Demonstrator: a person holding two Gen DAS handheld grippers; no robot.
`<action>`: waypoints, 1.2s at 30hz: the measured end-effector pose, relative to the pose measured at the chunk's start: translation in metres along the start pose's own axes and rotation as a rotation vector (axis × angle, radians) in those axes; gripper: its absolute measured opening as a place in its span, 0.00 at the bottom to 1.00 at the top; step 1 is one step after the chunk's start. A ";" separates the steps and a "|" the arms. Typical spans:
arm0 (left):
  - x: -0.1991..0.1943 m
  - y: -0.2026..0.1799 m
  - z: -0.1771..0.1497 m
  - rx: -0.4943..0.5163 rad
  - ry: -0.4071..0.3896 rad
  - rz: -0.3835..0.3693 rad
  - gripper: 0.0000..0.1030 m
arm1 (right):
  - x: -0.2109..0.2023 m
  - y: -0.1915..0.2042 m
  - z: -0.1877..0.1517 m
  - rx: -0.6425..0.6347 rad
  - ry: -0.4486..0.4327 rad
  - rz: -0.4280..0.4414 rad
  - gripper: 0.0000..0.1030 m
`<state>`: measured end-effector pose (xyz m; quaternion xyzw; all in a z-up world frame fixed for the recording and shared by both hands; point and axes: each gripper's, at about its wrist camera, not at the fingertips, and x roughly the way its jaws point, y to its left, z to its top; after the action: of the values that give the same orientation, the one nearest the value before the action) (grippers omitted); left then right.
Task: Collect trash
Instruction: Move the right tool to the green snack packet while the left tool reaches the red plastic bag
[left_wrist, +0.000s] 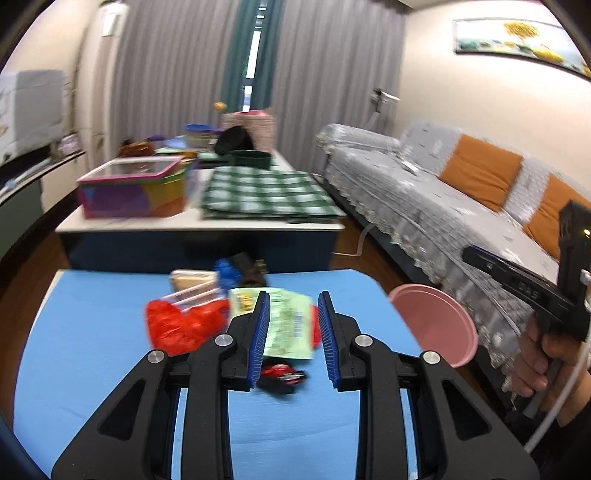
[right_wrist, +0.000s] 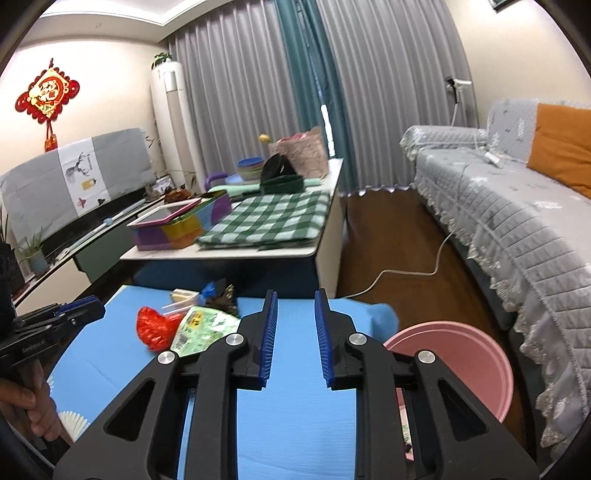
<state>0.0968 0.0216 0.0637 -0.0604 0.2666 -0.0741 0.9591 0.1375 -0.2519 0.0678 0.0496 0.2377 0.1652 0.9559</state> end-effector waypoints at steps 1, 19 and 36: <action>0.003 0.008 -0.004 -0.022 0.002 0.014 0.25 | 0.005 0.004 -0.001 -0.001 0.010 0.010 0.21; 0.053 0.091 -0.029 -0.175 0.073 0.186 0.25 | 0.105 0.071 -0.041 -0.086 0.173 0.145 0.21; 0.075 0.130 -0.025 -0.287 0.097 0.244 0.26 | 0.158 0.141 -0.044 -0.137 0.202 0.090 0.22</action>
<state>0.1619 0.1338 -0.0158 -0.1601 0.3259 0.0787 0.9284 0.2077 -0.0650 -0.0155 -0.0219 0.3184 0.2280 0.9199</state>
